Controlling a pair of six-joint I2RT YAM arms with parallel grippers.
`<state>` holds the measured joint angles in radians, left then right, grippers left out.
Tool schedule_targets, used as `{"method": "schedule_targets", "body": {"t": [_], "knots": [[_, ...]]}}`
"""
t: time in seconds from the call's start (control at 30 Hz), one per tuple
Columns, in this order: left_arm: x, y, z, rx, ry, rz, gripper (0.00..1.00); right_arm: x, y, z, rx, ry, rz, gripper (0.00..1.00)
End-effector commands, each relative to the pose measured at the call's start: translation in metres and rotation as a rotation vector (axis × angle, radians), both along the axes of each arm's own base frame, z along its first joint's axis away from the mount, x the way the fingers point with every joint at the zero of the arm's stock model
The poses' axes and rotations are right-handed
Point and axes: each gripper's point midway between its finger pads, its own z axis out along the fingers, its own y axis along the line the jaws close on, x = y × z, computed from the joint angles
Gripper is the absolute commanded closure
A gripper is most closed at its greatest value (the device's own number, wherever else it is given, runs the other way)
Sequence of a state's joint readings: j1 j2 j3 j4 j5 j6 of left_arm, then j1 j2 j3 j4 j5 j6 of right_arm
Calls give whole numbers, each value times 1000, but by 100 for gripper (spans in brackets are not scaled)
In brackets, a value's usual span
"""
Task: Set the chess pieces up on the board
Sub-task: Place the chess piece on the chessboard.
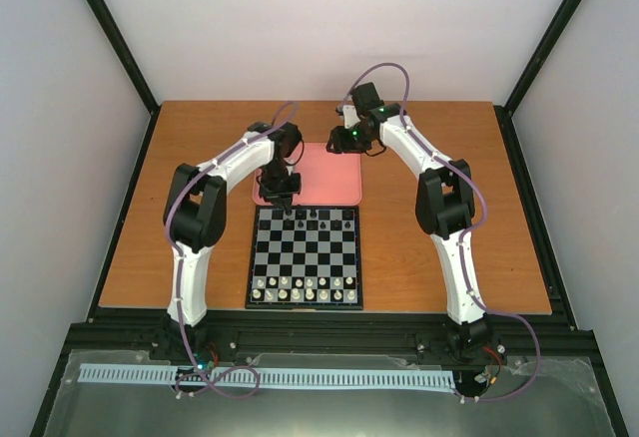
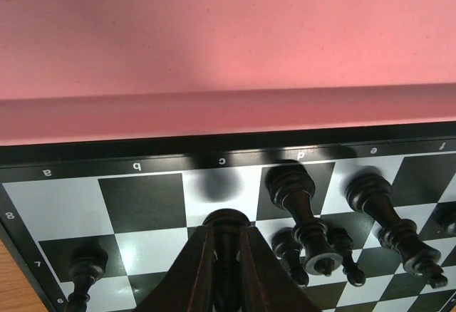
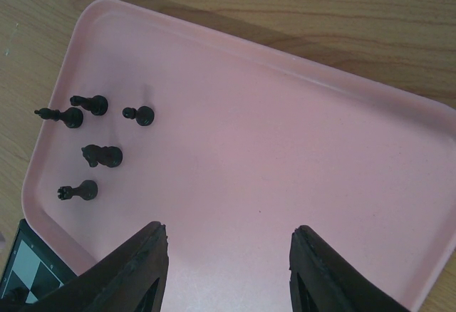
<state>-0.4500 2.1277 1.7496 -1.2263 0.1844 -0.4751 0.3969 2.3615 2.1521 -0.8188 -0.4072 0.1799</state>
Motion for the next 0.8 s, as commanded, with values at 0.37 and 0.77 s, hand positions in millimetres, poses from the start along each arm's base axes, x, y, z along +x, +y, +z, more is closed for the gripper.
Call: {"method": "schedule_targets", "body": {"t": [0.37,0.77], "knots": [[4,-5,-12,-1,7,2,88,5,-3,1,-4,-14,1,52],[6,-6,-14,6,10,-7,78,5,-2,1,-1,-15,4,52]]}}
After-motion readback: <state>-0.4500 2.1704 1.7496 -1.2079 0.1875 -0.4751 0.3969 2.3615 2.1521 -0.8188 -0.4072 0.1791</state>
